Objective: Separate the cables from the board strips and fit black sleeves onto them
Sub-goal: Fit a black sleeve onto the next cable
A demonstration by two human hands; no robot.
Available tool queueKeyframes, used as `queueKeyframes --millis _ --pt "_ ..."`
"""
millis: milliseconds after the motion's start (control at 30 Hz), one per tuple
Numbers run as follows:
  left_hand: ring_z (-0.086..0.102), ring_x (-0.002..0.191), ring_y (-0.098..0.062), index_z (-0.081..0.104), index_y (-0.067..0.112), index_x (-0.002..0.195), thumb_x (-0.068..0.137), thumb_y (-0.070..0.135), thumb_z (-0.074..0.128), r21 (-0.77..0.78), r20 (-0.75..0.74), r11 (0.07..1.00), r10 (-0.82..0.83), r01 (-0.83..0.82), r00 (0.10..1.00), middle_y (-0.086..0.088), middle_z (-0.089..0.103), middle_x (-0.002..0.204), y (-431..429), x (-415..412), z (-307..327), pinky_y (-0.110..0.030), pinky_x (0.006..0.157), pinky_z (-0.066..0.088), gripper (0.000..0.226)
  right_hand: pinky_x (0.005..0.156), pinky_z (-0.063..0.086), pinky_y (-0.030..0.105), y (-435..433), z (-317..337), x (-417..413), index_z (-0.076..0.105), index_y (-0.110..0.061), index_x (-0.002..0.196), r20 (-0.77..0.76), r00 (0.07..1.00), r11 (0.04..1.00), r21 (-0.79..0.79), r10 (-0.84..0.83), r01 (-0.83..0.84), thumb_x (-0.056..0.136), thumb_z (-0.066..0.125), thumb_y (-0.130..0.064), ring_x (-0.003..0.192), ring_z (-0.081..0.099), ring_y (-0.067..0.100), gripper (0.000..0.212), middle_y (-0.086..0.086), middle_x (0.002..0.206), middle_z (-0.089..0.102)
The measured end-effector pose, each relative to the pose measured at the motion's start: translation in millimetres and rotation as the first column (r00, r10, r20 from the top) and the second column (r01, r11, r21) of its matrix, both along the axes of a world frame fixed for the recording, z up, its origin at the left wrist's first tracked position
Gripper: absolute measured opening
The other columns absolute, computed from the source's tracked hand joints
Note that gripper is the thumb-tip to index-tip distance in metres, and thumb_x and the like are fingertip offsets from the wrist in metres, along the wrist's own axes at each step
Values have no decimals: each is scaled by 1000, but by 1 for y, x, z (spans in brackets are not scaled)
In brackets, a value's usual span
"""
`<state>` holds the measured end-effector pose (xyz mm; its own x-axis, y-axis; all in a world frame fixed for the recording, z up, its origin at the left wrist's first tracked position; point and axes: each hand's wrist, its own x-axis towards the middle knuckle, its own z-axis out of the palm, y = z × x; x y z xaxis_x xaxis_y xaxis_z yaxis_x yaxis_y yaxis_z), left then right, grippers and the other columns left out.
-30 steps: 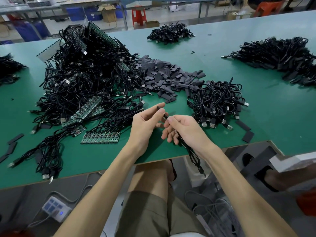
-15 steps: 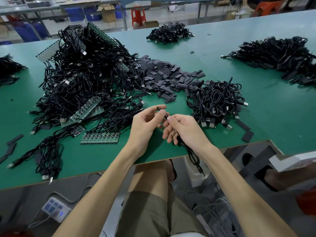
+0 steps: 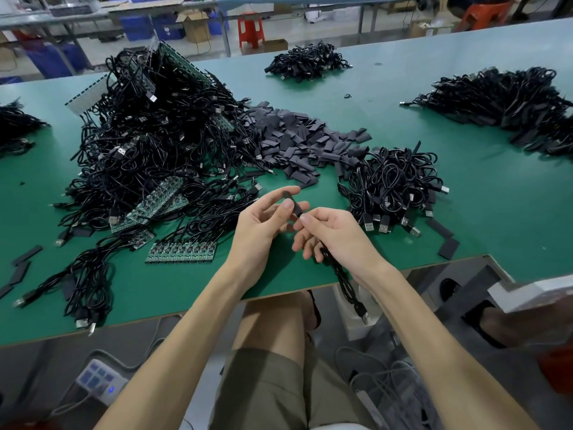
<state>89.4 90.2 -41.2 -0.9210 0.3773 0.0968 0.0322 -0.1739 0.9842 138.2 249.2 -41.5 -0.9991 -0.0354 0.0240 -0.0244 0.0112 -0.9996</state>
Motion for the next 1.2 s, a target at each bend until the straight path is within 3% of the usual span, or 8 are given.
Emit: queueKeyframes --millis 167,367,567,1033,1133,1200 --pt "69 94 -22 72 18 118 94 27 69 25 16 1000 -11 11 1000 -14 76 106 0 1 1 -46 94 52 26 45 44 20 3 0 0 67 -5 92 1 1000 999 -35 27 -27 108 50 -12 52 61 15 25 10 74 75" --pt "68 88 -22 71 15 116 88 33 73 58 49 998 -15 12 999 -13 75 105 -1 0 1 -41 89 54 33 46 44 20 3 1 0 69 -3 93 -10 999 997 -60 42 -42 108 51 -11 54 62 16 25 12 77 76" --pt "65 85 -24 68 10 119 92 28 69 68 63 998 -5 0 998 -14 74 104 1 -1 -1 -51 92 47 32 48 45 20 4 -1 0 69 -3 93 -25 998 996 -75 49 -51 107 52 -10 56 63 15 24 13 81 78" --pt "67 97 -30 70 18 123 91 32 72 4 8 1000 -27 26 1000 -18 75 112 -2 2 0 -64 104 44 34 49 46 21 2 -4 1 67 -3 93 -16 1000 997 -69 23 -24 109 49 -15 55 63 17 28 13 78 77" --pt "67 98 -28 69 18 127 94 29 70 9 13 999 -37 37 999 -17 74 114 -2 2 1 -60 104 46 35 49 46 21 2 -4 1 68 -5 92 -26 999 997 -73 21 -23 109 50 -15 56 63 17 27 14 78 77" --pt "69 95 -24 69 18 128 99 25 65 19 15 999 -35 34 999 -17 74 115 -1 2 0 -50 97 53 30 50 47 21 2 -4 1 69 -6 92 -29 999 997 -77 15 -17 109 51 -16 56 63 17 26 14 78 76"
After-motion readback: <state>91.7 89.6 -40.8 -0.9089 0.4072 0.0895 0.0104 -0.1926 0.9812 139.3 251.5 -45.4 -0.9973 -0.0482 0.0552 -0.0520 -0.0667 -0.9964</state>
